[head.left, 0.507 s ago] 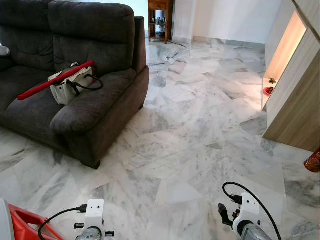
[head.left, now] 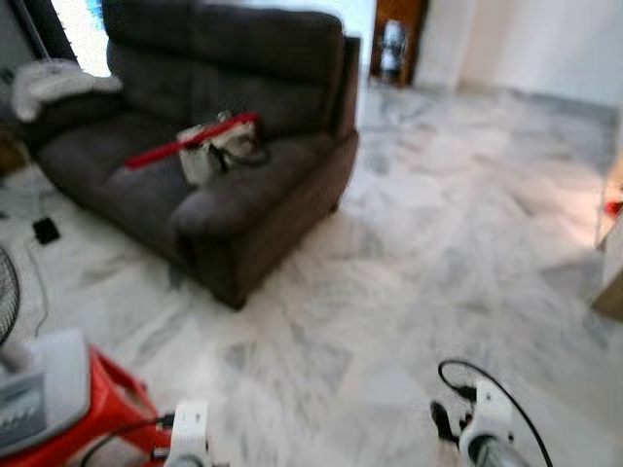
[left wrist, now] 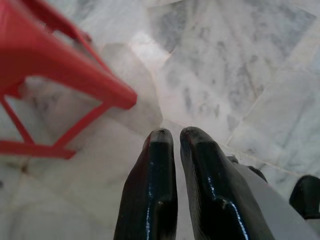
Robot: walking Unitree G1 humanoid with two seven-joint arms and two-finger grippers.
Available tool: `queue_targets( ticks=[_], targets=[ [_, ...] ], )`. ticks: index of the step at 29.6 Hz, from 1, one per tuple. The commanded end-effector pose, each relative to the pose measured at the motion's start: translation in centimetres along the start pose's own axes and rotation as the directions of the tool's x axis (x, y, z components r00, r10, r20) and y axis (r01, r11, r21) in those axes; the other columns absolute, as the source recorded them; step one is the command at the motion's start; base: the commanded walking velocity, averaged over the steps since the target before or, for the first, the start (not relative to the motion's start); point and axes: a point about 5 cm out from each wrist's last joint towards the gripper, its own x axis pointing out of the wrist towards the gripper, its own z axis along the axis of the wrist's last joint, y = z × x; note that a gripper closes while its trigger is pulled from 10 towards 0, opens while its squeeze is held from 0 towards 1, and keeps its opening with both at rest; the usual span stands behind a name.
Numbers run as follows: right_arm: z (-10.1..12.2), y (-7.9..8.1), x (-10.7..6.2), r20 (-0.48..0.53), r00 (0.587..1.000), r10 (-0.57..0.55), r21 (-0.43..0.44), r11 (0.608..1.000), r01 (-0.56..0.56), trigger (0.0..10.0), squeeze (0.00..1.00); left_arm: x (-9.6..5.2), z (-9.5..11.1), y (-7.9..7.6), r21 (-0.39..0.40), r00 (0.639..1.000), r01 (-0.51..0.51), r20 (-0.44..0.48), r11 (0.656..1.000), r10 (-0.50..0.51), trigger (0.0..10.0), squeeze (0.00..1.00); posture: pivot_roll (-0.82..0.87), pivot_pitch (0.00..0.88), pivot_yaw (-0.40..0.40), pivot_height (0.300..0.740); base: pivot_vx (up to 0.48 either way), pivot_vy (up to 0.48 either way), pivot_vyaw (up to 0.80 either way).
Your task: Picking trash to rubbish bin
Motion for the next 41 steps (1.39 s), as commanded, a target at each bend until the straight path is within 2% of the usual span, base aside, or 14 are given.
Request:
queue_targets(
  ticks=[1,41],
  targets=[
    [0.02,0.23,0.04,0.001,1.0,0.009,-0.009,1.0,-0.009,10.0,0.0,-0.09,-0.48,0.24,0.027,1.0,-0.005,-0.018,1.0,0.005,10.0,0.0,-0.11,0.0,0.016,0.74,0.0,0.0,0.8],
    [-0.64,-0.19,-0.22,-0.011,1.0,0.013,-0.013,1.0,-0.013,10.0,0.0,-0.29,-1.08,-0.16,0.02,1.0,-0.003,-0.031,1.0,0.004,10.0,0.0,-0.11,0.0,0.001,0.74,0.0,0.0,0.8]
  ],
)
